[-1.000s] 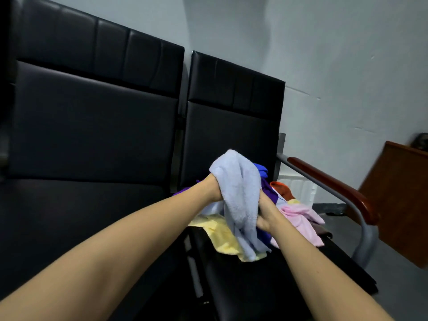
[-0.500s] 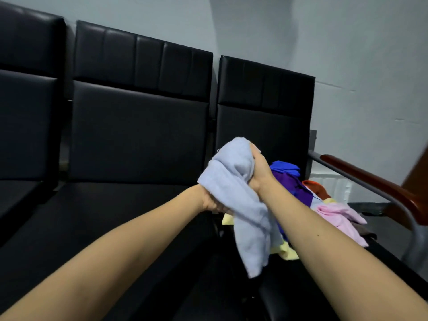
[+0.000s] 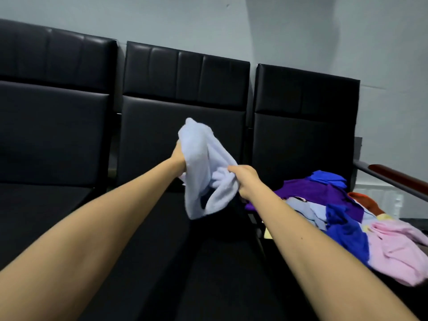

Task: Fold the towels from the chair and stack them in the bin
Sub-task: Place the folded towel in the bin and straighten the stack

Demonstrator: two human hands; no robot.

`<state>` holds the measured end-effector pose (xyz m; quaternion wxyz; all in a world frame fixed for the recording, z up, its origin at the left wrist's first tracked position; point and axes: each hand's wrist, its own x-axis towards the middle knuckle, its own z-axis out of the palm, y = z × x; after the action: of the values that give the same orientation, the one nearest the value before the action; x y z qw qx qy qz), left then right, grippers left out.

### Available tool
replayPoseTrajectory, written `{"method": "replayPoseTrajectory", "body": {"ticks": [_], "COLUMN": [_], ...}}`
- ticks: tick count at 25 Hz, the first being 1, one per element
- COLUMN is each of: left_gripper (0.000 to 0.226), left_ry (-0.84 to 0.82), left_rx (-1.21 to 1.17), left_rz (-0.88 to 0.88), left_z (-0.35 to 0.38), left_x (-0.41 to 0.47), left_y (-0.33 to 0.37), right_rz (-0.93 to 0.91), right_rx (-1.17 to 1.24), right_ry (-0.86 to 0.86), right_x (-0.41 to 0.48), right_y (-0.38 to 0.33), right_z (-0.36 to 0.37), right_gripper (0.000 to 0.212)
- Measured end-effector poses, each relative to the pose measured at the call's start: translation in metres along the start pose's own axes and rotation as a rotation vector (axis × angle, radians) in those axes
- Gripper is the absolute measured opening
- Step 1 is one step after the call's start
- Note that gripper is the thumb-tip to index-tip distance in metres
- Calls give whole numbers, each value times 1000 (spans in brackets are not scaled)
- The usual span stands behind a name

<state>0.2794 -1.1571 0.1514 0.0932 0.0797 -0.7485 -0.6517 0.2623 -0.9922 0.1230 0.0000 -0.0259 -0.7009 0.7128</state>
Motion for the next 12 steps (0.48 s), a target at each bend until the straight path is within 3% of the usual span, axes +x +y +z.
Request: {"method": "replayPoseTrajectory", "body": {"ticks": [1, 3, 4, 7, 9, 12], "left_gripper": [12, 51, 52, 21, 29, 64], "left_ry": [14, 142, 209, 319, 184, -1], "left_rx": [155, 626, 764, 692, 815, 1083], "left_rz": [-28, -96, -139, -65, 57, 342], "left_z": [-14, -49, -66, -78, -69, -57], "left_x": [10, 23, 13, -27, -51, -51], "left_y": [-14, -63, -87, -154, -187, -203], "right_rz": [13, 76, 119, 160, 135, 87], "right_rx": [44, -7, -93, -343, -605, -830], "right_ry": [17, 33, 66, 38, -6, -166], "right_x": [2, 2, -4, -31, -39, -32], "right_y": [10, 42, 62, 116, 133, 130], "right_z": [6, 14, 16, 23, 30, 34], "right_gripper": [28, 66, 69, 34, 32, 58]}}
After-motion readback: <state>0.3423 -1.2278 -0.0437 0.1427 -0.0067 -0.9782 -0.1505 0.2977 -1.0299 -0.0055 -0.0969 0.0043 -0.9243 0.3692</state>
